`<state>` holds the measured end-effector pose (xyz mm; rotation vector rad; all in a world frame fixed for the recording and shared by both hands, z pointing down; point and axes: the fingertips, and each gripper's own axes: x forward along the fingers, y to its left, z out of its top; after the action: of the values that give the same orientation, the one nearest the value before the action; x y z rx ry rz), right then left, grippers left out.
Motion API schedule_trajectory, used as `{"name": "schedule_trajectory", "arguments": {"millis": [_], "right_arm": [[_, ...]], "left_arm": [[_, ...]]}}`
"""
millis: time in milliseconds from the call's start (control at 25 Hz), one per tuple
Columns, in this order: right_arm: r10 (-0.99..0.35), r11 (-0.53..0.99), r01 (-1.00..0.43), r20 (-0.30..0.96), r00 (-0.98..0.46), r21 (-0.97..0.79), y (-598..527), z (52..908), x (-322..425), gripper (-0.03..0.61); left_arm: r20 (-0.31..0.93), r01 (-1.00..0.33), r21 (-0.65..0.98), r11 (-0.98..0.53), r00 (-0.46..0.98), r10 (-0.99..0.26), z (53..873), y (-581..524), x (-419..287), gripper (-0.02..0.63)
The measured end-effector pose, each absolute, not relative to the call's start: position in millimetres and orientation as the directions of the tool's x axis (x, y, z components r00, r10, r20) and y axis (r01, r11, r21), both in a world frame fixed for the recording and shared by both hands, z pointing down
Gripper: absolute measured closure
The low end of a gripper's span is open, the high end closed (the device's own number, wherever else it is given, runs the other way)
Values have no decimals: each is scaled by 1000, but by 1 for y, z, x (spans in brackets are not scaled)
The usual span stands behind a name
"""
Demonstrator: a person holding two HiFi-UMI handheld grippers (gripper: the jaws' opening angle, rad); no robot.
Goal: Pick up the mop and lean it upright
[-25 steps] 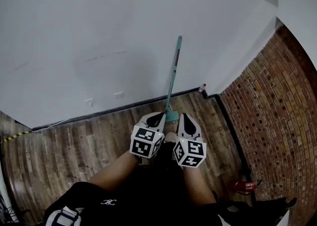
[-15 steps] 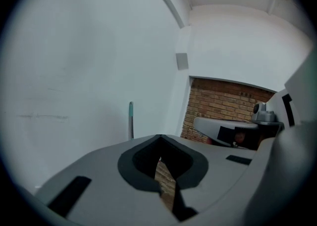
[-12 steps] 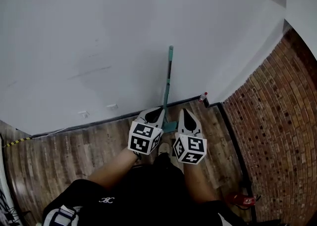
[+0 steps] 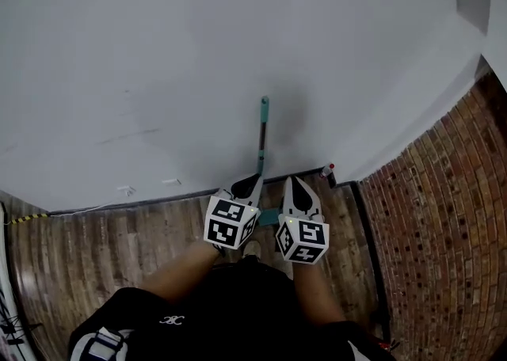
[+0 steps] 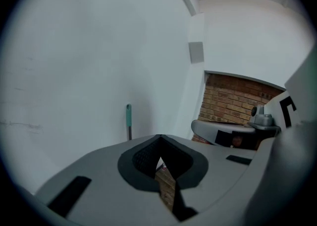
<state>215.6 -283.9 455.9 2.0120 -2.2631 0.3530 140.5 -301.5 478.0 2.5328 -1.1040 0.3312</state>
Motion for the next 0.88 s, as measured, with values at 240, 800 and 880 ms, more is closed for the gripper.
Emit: {"name": "schedule_trajectory", "arguments": {"millis": [240, 800, 880], "right_arm": [[-947, 175, -969, 241, -214, -172, -341, 464, 240, 565], [-903, 341, -939, 261, -342, -51, -422, 489, 206, 475], [-896, 346, -937, 282, -343, -39, -436, 496, 200, 460]], "left_arm": [[364, -795, 230, -561, 605, -708, 483, -352, 154, 618], [424, -861, 209, -464, 507, -751, 498, -394, 133, 618], [418, -867, 205, -454, 497, -761, 495, -401, 127, 618]]}}
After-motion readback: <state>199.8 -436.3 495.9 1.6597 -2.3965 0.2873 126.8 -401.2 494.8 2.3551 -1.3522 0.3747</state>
